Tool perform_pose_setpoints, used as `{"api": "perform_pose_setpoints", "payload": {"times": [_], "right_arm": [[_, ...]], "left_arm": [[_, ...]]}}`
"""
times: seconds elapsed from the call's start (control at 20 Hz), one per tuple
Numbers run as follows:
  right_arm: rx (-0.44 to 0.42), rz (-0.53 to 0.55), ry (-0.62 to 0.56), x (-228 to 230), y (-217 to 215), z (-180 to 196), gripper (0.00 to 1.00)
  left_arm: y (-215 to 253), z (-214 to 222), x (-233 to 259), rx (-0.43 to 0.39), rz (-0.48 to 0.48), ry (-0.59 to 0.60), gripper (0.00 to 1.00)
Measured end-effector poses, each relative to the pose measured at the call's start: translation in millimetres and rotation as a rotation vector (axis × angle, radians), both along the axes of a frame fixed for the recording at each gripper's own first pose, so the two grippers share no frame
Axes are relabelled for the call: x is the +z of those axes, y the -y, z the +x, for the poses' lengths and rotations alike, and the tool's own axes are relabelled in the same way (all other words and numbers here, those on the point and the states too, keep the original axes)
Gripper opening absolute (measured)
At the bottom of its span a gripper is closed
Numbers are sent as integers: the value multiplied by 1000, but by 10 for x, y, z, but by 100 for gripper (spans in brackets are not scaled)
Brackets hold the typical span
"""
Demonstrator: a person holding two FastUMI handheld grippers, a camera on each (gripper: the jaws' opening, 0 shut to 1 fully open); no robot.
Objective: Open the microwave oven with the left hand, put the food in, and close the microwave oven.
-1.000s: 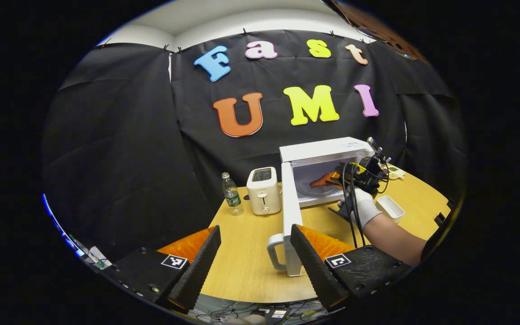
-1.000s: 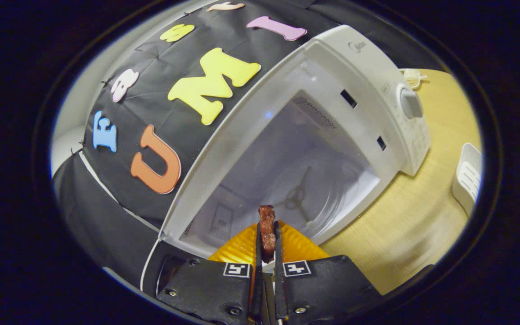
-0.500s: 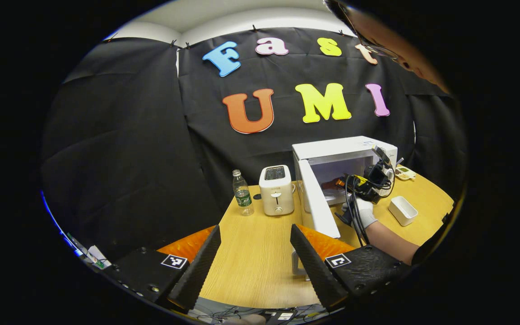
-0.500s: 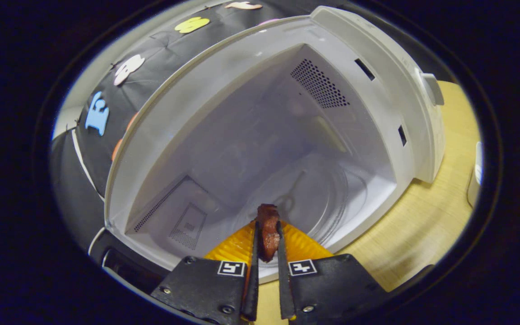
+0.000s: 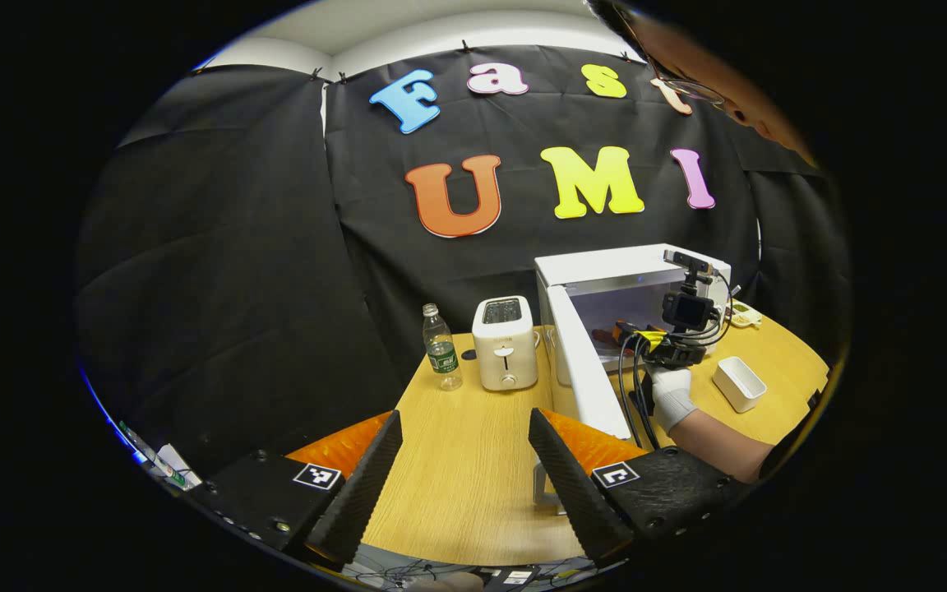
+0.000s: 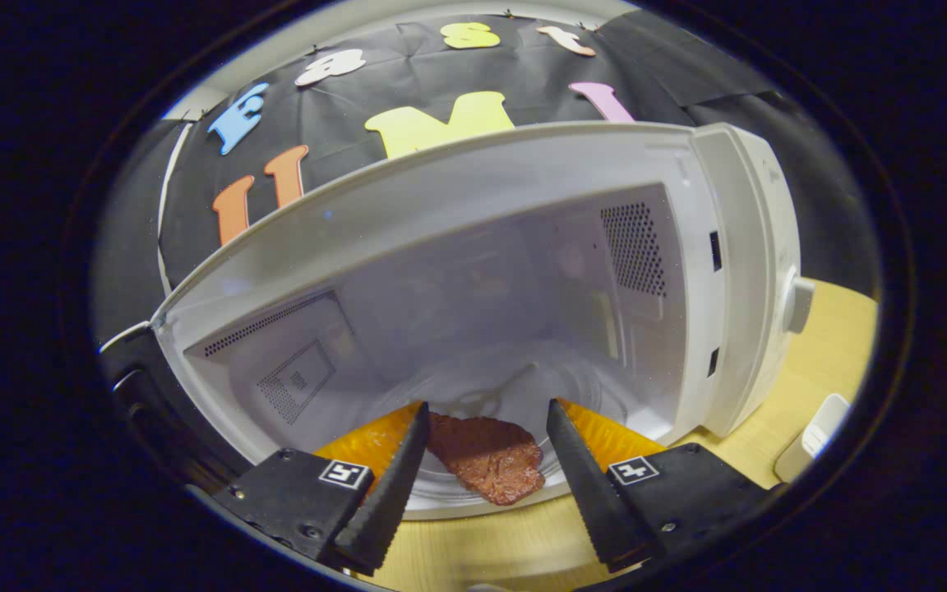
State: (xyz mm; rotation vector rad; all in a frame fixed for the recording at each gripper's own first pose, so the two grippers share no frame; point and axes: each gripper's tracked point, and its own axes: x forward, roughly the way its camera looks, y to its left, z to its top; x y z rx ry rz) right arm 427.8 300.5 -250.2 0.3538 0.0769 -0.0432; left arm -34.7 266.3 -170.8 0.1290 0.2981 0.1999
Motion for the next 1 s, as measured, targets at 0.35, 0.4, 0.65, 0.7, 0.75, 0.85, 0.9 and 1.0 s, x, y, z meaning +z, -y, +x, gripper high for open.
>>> {"api": "perform_pose_setpoints", "payload": {"times": [0.35,0.4,0.65,0.7,0.75,0.85,0.9,1.0], "right_arm": [[67,-58,-22,374,138,-493,98],[82,-78,-24,475,192,-642,98],[213,-240,-103,906,492,-1640,99],[209,-279,-112,999,615,-1886,99],[213,-315,-124,1090,741,-2135,99],[229,-364,-159,1221,963,-2594,99],[236,-378,-162,1310,1064,-2794,100],[200,-415,-152,1519,1326,-3147,99]], "left_arm": [[92,-17,108,-4,2,48,95],[96,-12,153,-2,-2,67,95],[38,-47,389,11,-2,133,95],[24,-46,437,6,-5,149,95],[22,-50,532,4,-6,179,95],[-33,-68,613,16,-10,204,95],[-42,-60,626,20,-15,212,95],[-24,-62,637,19,-30,220,95]]}}
